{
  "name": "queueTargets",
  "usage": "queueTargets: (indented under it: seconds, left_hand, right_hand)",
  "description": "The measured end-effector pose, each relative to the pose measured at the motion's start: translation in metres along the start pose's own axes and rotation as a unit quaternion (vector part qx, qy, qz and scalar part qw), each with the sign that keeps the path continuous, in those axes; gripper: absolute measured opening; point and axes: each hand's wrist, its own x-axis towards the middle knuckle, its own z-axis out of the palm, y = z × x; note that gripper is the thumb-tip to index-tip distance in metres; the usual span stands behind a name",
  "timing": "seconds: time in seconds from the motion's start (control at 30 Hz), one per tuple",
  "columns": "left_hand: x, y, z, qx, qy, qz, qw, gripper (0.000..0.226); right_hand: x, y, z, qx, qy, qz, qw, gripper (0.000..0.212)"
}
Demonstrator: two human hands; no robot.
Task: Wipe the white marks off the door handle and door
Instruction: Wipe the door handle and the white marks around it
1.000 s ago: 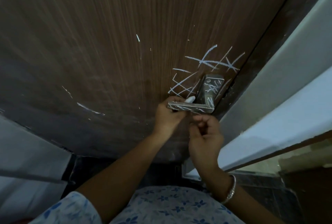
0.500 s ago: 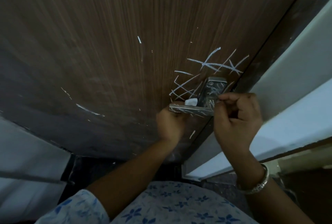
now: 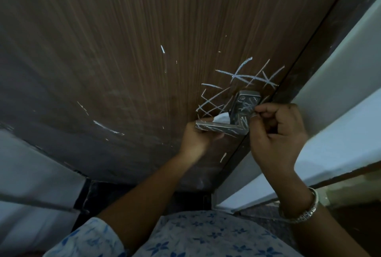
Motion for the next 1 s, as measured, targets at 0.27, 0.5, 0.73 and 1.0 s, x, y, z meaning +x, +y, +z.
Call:
queueTargets:
  seconds: [0.27, 0.5, 0.73, 1.0]
  left_hand:
    - [-0.012, 0.005, -0.003, -0.122, 0.010, 0.043, 0.992, 0.025]
    - [-0.007, 0.003, -0.023, -0.087, -0.087, 0.014, 0.992, 0.024]
    - [0.015, 0.035, -0.054, -0.092, -0.291, -0.221, 0.926, 0.042]
    - [0.020, 0.090, -0.044, 0.115, -0.343, -0.213, 0.907, 0.060]
  right_hand:
    - [-0.002, 0.002, -0.004, -0.002, -0.023, -0.006, 1.000, 0.013]
    - [-0.001, 0.002, -0.004, 0.006, -0.034, -0.002, 0.999, 0.014]
    - [-0.001, 0.002, -0.006, -0.005, -0.055, -0.001, 0.998, 0.013]
    - [0.000, 0.002, -0.003, -0.007, -0.070, -0.008, 0.998, 0.009]
